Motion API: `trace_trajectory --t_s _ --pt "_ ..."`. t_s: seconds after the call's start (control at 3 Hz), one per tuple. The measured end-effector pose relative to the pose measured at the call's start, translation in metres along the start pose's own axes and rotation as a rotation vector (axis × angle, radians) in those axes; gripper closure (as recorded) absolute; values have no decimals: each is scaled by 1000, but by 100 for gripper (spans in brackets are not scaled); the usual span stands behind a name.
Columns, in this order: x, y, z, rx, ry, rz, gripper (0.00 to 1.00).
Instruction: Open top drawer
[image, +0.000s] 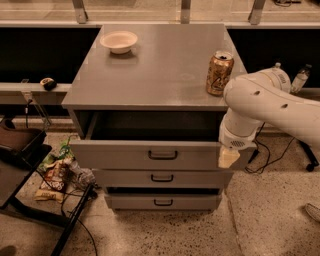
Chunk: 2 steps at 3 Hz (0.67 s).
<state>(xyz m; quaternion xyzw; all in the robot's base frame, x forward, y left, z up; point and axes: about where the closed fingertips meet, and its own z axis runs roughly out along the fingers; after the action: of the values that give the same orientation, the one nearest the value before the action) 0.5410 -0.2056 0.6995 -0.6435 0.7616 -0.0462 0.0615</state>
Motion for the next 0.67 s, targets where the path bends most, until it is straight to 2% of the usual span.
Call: trace_trajectory --t_s 0.67 --pt "0 0 0 0 0 0 0"
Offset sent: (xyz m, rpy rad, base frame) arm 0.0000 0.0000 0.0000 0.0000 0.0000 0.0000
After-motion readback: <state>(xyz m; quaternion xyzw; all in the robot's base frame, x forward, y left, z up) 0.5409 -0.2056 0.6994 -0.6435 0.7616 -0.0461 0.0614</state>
